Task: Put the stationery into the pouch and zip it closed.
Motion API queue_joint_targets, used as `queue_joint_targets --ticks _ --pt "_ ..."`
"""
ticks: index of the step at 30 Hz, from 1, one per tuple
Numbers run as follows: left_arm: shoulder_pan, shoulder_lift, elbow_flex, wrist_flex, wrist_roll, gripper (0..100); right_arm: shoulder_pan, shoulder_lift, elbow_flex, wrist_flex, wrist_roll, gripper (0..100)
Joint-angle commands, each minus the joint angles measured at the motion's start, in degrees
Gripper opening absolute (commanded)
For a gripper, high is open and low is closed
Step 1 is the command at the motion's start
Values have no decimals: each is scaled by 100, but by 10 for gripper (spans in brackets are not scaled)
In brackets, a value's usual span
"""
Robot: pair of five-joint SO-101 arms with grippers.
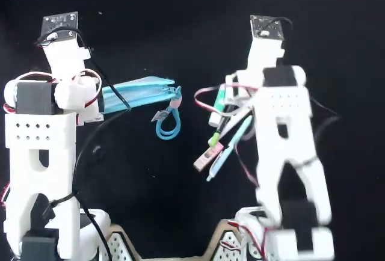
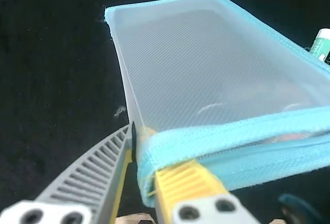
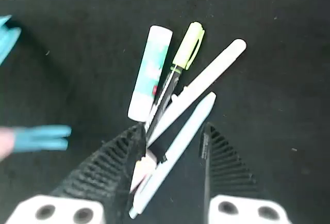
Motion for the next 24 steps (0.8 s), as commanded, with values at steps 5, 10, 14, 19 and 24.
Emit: queue_joint_targets --ticks 5,10,14,19,24 --pt "75 18 4 -176 18 30 53 1640 -1279 -571 -290 173" --pt "84 18 48 -158 18 30 44 2220 -1991 -501 -308 173" --pt "84 18 48 -132 18 30 -132 2765 -2422 -484 -308 173" --pt "84 18 48 -158 18 30 -325 3380 -3081 -273 -316 173" --pt "84 26 48 -149 18 30 -246 3987 -3908 220 -703 173"
